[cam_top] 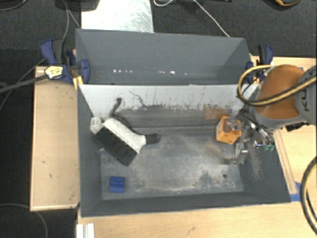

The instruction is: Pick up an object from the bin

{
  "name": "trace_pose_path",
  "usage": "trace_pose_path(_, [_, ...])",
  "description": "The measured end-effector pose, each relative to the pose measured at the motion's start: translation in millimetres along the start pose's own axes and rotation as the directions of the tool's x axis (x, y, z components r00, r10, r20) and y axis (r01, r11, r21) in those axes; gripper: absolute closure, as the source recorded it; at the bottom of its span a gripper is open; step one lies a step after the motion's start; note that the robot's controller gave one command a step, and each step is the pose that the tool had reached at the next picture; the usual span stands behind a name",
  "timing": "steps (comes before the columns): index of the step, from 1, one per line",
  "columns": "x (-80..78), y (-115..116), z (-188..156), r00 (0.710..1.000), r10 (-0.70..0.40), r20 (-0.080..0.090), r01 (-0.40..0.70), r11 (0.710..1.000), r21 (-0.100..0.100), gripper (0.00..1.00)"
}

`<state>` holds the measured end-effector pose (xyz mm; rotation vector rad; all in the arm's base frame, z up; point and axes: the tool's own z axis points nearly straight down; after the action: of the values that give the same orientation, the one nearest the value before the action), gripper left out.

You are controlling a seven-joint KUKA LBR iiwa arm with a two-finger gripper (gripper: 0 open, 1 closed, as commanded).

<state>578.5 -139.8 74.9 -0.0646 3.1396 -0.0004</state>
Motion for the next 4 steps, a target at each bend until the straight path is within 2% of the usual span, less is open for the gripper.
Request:
trace_pose_path(1, [-15.3, -4, 4, 0.965, -0.263, 0.007, 0.263, 0.965, 0.003, 0.0])
trace_pose_path(2, [-10.5, 7, 4, 0.973, 0.23, 0.0, -0.23, 0.973, 0.0, 0.0])
trace_pose_path(3, [-1.1, -10, 4, 0.989, -0.151, 0.007, 0.151, 0.989, 0.002, 0.0])
trace_pose_path(4, [-11.8, 7, 3, 0.973, 0.23, 0.006, -0.23, 0.973, -0.001, 1.0])
